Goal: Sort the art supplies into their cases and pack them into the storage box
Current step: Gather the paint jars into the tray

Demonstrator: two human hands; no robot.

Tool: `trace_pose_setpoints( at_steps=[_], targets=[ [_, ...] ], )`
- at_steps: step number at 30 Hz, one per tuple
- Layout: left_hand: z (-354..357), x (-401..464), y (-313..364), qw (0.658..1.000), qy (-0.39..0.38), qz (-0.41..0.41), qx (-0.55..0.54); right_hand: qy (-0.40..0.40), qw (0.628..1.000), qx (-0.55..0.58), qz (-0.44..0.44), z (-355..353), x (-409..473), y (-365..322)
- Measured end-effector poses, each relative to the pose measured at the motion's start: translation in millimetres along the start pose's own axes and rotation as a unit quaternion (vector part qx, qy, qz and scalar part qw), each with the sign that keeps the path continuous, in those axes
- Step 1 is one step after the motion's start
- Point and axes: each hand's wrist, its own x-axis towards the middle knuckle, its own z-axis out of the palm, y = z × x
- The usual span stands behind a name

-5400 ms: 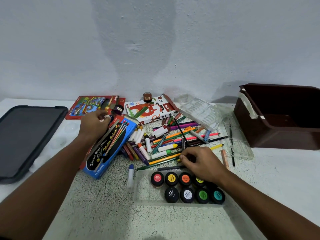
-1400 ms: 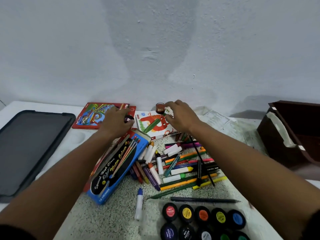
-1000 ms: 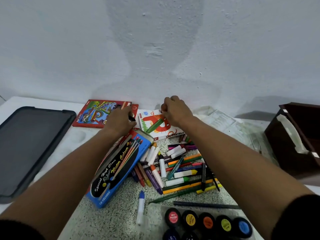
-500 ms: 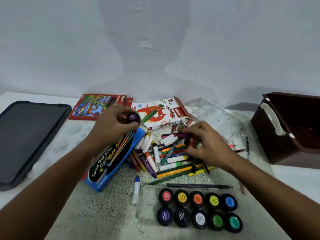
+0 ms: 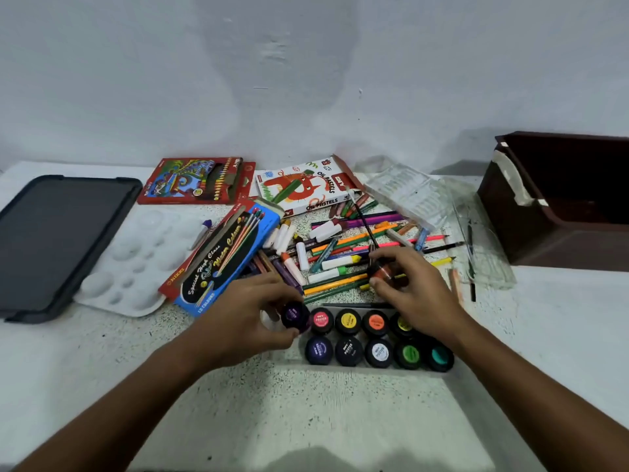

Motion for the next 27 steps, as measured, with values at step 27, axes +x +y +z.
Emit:
trace_pose_setpoints(
  at_steps=[27],
  targets=[
    [31.3, -13.3, -1.8, 0.989, 0.076, 0.008, 0.127, 0.01, 0.999, -0.011, 0.03, 1.0, -13.9, 1.6]
  ],
)
